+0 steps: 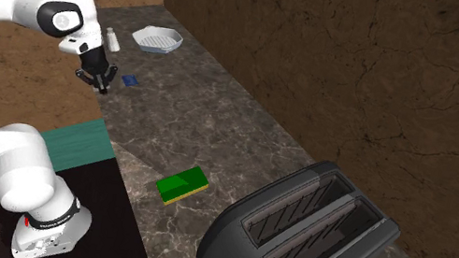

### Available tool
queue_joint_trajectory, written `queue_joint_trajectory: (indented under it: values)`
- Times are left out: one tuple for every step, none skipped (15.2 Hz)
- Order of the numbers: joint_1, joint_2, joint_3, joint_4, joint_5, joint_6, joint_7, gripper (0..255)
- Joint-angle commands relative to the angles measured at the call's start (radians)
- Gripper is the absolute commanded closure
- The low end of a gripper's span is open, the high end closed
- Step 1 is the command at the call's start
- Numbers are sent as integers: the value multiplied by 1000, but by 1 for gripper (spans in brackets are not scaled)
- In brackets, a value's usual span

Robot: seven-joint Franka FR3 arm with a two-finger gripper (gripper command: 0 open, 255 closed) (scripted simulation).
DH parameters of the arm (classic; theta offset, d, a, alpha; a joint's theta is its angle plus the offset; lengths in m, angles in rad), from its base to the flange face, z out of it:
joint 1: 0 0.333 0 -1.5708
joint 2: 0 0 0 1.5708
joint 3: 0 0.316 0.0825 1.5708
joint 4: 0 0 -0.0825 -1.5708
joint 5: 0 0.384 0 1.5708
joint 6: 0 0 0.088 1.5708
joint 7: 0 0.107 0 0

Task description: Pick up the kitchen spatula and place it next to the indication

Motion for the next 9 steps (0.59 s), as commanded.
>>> queue_joint_trajectory:
  values:
    - [-1, 9, 14, -20, 7, 30, 1, 255]
    - [0, 12, 20, -31, 11, 44, 1, 255]
    - [0, 15, 26, -41, 15, 58, 1, 255]
    - [0, 18, 32, -52, 19, 72, 1, 255]
    - [0, 22, 39, -62, 22, 86, 1, 255]
    - [0, 27, 45, -72, 26, 101, 2, 255]
    - [0, 31, 52, -82, 30, 116, 2, 255]
    - [0, 36, 59, -91, 33, 130, 2, 255]
    - [0, 41, 66, -101, 37, 145, 2, 255]
